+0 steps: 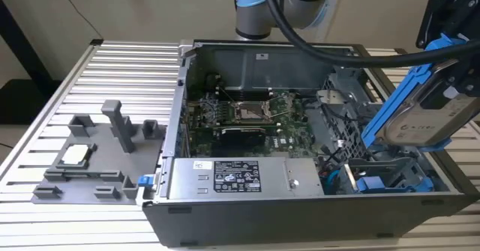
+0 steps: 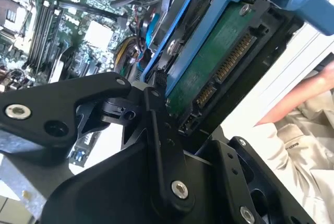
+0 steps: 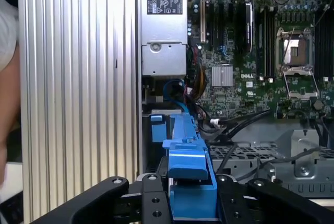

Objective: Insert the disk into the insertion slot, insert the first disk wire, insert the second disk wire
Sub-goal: 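Insert the disk into the insertion slot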

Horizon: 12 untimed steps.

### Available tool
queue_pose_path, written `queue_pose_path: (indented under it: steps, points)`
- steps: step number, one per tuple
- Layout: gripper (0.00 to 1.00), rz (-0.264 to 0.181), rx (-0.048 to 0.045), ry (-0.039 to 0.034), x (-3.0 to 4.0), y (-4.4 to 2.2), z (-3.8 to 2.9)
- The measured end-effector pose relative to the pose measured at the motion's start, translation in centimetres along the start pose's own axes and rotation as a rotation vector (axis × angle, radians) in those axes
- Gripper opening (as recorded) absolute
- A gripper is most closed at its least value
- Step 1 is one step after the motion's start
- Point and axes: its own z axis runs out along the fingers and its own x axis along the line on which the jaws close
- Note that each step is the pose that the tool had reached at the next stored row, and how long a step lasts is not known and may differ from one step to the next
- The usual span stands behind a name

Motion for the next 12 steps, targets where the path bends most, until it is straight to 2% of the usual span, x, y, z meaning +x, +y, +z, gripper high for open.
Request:
queue_pose_path:
  steps: [5, 9, 12]
  points:
    - [0.33, 0.0, -0.0001, -0.0023, 0.31, -0.48, 0.89]
    - [0.33, 0.0, -0.0002, -0.0097, 0.57, -0.57, 1.63]
    - [0.33, -0.001, -0.0003, -0.0127, 0.86, -0.6, 2.16]
